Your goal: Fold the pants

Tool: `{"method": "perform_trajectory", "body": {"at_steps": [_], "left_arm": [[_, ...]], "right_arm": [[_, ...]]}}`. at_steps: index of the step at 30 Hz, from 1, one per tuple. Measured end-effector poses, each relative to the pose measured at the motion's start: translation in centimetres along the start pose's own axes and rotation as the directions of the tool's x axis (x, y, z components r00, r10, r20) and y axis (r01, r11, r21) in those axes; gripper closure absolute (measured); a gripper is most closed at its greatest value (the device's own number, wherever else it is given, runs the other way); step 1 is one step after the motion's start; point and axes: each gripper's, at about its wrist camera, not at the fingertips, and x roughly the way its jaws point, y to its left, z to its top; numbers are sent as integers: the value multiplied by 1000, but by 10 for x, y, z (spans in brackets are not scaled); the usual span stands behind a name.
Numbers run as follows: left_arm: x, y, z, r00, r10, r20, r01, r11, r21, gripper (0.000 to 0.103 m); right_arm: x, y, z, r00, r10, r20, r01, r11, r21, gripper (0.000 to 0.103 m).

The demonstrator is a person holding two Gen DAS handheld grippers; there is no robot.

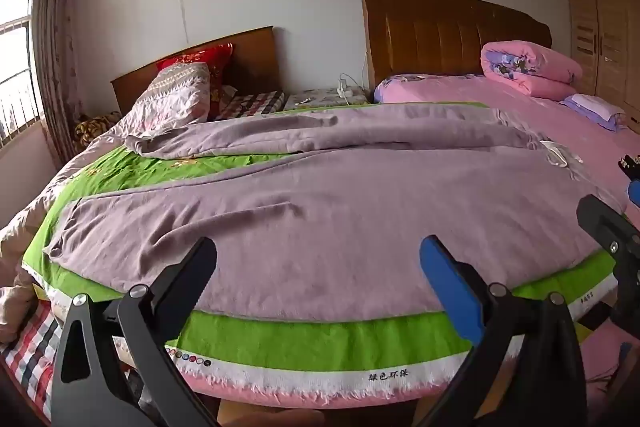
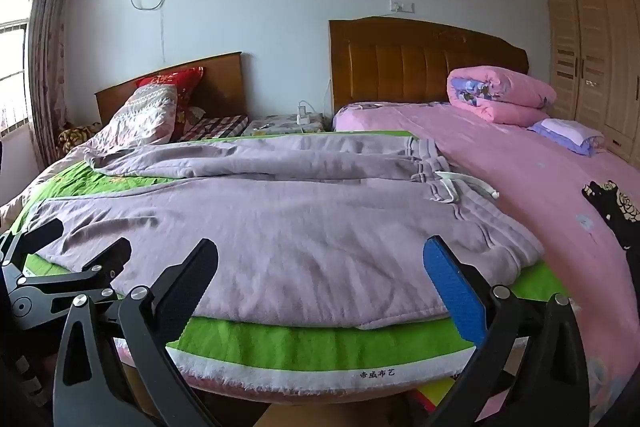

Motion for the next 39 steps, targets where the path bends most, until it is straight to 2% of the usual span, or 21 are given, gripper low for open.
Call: {"method": "perform_trajectory", "body": {"at_steps": [39], "left_arm": [[6, 5, -12, 998, -23, -53, 22, 999, -24, 1]], "right_arm": [[8, 4, -10, 999, 23, -33, -23, 1000, 1, 4]]}}
